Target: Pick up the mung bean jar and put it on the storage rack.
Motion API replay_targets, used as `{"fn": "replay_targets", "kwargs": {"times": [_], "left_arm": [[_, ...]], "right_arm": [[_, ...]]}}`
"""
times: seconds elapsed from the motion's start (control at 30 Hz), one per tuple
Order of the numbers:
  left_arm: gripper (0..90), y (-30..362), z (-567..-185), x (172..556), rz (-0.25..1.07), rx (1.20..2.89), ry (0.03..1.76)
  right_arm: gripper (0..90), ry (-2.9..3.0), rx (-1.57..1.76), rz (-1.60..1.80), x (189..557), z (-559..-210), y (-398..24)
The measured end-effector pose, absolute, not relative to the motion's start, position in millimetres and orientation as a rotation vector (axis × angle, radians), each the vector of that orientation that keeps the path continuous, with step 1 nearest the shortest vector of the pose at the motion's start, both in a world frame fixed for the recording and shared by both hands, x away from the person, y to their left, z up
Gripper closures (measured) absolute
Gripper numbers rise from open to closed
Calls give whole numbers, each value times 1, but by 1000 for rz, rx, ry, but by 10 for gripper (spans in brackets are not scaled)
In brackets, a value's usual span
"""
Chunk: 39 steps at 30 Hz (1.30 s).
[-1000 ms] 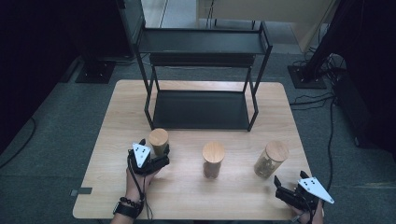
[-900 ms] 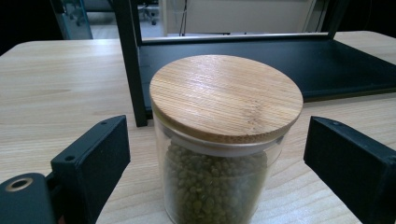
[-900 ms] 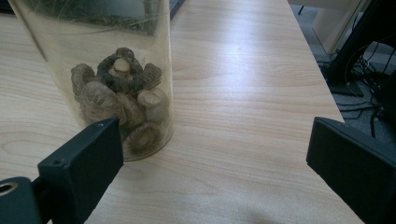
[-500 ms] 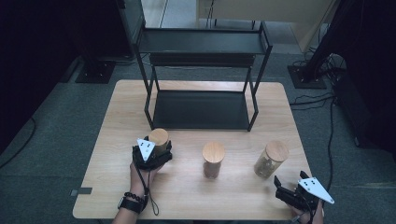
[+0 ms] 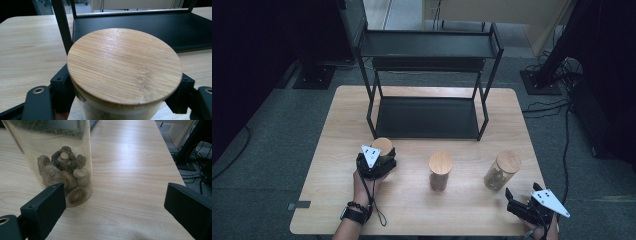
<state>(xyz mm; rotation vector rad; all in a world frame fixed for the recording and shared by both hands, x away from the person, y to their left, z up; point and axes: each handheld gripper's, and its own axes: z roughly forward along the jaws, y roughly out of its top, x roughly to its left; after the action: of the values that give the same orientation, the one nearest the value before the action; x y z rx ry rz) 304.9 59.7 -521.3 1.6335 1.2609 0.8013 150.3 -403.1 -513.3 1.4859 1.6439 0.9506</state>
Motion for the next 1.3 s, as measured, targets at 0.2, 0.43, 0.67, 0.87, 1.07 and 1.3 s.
{"fn": "replay_targets", "kwargs": {"times": [0.2,0.43,0.67,0.87,1.07,1.3], "left_arm": [[253,58,-521,308,805,1636,1264],[254,55,-520,312,795,1645,1254],[254,51,-519,318,795,1650,1251],[254,47,-517,325,794,1649,1251],[255,42,-510,333,808,1662,1224],[254,37,-502,342,816,1664,1207]], "right_arm": [[35,1645,1489,951,151,-513,-403],[35,1644,1489,949,151,-513,-403],[35,1643,1490,947,151,-513,-403],[35,1643,1492,948,151,-513,-403],[35,1640,1495,948,151,-514,-403],[35,1640,1494,948,151,-514,-403]]}}
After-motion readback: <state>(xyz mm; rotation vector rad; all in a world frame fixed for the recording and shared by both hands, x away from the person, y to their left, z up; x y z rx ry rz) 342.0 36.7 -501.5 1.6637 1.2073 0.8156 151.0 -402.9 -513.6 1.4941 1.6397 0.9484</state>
